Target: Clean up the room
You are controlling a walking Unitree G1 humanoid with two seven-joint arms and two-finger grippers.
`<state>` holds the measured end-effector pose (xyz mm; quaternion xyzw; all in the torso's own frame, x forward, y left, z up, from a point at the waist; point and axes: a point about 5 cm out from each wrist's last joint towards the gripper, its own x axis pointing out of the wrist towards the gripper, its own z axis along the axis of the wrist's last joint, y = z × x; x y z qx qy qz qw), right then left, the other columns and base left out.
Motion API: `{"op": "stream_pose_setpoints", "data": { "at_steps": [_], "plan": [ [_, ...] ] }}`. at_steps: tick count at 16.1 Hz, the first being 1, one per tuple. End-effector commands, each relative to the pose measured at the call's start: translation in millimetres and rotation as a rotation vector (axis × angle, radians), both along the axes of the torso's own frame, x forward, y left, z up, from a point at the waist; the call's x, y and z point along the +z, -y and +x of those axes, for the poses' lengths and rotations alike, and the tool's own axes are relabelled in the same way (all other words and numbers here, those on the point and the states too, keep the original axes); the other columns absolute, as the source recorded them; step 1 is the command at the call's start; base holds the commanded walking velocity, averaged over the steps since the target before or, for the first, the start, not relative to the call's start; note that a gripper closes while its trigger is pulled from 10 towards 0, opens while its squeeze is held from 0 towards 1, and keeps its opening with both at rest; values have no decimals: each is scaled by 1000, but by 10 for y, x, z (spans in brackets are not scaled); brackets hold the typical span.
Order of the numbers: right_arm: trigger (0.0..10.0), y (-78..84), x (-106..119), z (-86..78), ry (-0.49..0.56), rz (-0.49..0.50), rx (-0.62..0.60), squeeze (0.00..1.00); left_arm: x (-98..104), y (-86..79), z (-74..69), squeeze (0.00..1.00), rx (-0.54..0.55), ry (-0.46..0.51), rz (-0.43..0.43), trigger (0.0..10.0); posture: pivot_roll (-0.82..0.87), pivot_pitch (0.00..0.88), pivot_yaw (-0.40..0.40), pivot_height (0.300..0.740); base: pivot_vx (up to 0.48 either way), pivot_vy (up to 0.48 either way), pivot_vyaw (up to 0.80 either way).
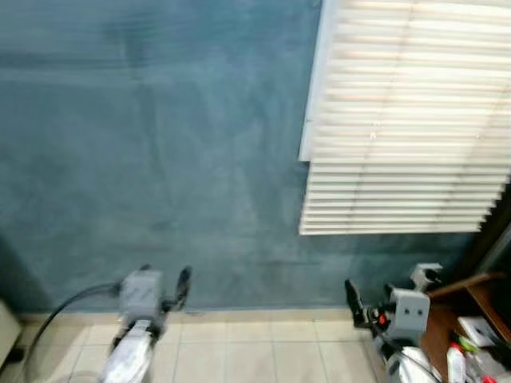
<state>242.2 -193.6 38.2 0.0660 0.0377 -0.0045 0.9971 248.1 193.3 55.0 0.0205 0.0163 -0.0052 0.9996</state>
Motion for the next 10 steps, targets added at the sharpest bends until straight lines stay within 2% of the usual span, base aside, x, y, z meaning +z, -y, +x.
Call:
{"op": "stream_pose_setpoints", "data": {
  "at_steps": [1,2,3,4,5,7,8,10],
  "plan": [
    [10000,-117,80,56,31,16,63,0,181,-30,39,0,-33,65,22,10000,46,0,-55,740,0,0,0],
    [10000,-147,78,66,32,17,80,0,181,-39,25,0,-42,64,36,10000,46,0,-55,740,0,0,0],
    [10000,-200,78,89,29,34,109,0,156,-48,-24,0,-89,49,101,10000,68,0,-62,740,0,0,0],
    [10000,-210,90,86,24,41,120,0,143,-70,-62,0,-94,32,125,10000,68,0,-63,740,0,0,0],
    [10000,-223,204,-31,19,78,168,0,172,-156,-282,0,-92,-17,102,10000,77,0,-70,740,0,0,0],
    [10000,-254,207,-120,-11,67,212,0,131,-147,-415,0,-79,-59,56,10000,82,0,-78,740,0,0,0],
    [10000,-250,195,-152,-19,66,214,0,96,-120,-465,0,-75,-74,45,10000,83,0,-80,740,0,0,0],
    [10000,-234,176,-151,-34,54,208,0,46,-78,-463,0,-86,-91,34,10000,81,0,-81,740,0,0,0]
  ]
}}
